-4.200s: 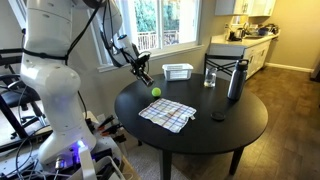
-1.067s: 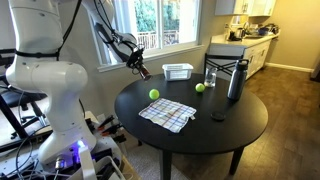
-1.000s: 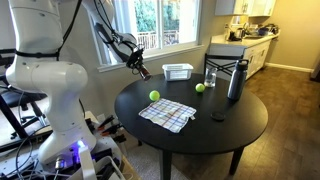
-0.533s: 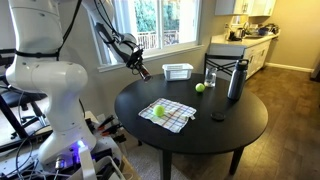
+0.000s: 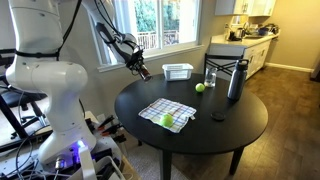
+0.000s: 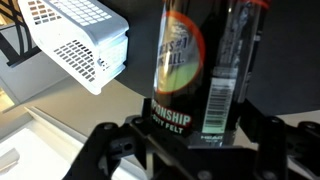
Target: Pour the tennis balls onto the table
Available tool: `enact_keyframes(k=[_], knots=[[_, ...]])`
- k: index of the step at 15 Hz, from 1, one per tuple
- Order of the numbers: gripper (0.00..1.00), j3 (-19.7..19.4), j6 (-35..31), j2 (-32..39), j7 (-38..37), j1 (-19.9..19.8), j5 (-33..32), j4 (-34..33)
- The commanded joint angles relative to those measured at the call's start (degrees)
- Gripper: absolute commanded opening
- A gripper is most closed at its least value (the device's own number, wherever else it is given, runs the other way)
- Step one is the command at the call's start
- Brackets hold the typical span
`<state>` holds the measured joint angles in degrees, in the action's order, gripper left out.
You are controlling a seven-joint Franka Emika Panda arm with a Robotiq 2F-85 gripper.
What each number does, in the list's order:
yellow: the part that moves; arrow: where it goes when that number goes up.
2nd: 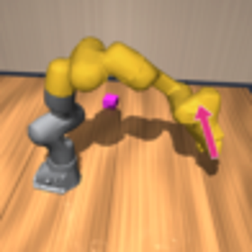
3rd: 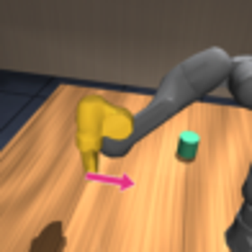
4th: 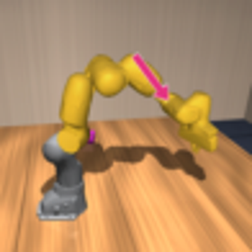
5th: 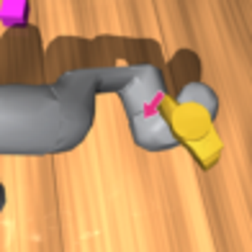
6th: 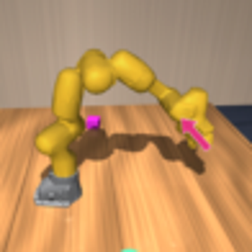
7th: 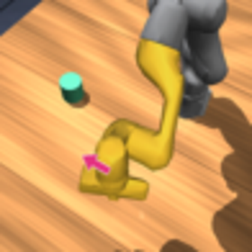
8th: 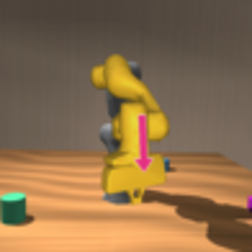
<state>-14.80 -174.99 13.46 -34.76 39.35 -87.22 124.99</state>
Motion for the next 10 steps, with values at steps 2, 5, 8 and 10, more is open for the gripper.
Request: enact_keyframes(k=[2,5,8,10], knots=[[0.52,-0.33,2.35,-1.81,-3.9,0.75,-4.57,0.82],[0.34,-0.31,2.76,-2.4,-5.23,0.71,-5.67,1.12],[0.18,-0.26,3.25,-2.93,-6.77,0.59,-6.99,1.39],[0.08,-0.18,3.41,-3.0,-7.42,0.55,-7.85,1.43]])
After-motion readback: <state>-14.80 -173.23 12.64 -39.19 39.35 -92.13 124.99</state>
